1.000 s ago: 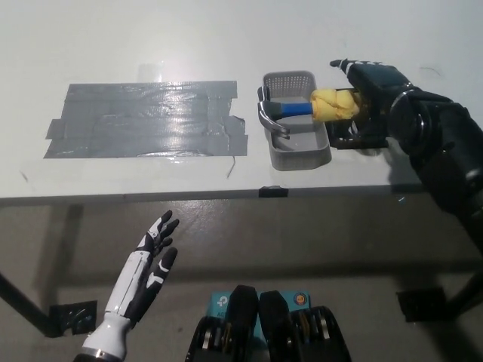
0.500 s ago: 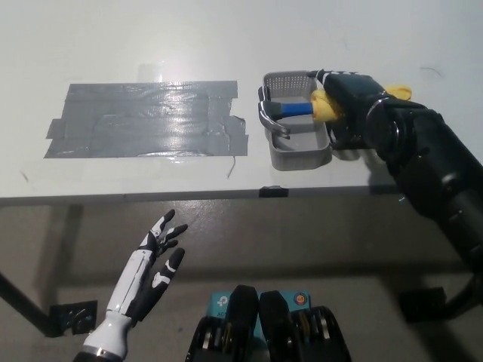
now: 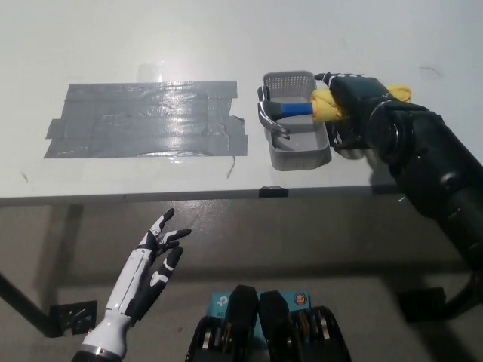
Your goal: The robot picks the hammer placed on top of the gray container with right hand and places it on the grey area of the desk
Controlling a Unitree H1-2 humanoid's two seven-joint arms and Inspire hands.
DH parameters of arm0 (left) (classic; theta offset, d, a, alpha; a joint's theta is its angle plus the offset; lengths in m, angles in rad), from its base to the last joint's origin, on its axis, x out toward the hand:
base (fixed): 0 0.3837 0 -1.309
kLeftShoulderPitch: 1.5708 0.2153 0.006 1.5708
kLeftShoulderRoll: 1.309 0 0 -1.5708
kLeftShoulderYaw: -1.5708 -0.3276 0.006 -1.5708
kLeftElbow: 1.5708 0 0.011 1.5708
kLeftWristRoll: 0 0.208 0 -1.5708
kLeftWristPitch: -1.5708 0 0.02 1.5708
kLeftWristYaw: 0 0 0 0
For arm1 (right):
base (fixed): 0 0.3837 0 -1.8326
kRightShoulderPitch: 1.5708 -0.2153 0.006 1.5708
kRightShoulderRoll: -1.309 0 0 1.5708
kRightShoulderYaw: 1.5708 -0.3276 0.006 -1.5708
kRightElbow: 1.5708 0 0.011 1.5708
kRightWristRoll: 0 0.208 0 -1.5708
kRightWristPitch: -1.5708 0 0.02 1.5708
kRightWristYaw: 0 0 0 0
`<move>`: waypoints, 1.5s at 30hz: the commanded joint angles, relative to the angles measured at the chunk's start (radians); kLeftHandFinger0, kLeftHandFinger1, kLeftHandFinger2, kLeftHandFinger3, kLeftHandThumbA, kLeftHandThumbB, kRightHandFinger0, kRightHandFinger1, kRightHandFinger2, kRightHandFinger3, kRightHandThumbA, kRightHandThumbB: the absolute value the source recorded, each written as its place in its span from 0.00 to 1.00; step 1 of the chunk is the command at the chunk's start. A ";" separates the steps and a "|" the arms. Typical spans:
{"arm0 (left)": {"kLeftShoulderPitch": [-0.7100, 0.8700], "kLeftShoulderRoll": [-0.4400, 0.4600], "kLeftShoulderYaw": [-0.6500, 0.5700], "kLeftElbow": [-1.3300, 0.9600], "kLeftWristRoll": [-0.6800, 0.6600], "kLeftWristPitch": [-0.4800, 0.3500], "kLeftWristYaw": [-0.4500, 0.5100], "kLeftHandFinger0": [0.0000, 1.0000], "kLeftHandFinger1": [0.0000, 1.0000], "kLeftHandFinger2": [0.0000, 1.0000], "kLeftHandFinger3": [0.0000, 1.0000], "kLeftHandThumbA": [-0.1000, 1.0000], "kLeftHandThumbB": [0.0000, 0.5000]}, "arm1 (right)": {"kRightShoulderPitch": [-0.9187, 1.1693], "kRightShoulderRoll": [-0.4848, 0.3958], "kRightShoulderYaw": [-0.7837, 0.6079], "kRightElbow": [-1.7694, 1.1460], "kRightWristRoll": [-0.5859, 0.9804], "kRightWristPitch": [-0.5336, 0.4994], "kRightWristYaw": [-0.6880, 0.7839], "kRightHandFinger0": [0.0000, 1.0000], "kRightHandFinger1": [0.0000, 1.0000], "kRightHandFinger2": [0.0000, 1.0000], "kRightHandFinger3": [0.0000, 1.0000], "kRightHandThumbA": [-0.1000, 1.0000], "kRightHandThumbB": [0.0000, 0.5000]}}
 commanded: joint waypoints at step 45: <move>-0.041 0.025 -0.003 -0.006 -0.008 -0.033 -0.031 0.60 0.59 0.63 0.91 1.00 0.07 | -0.134 0.074 -0.147 0.140 0.039 -0.162 -0.646 0.00 0.35 0.72 0.51 0.00 0.27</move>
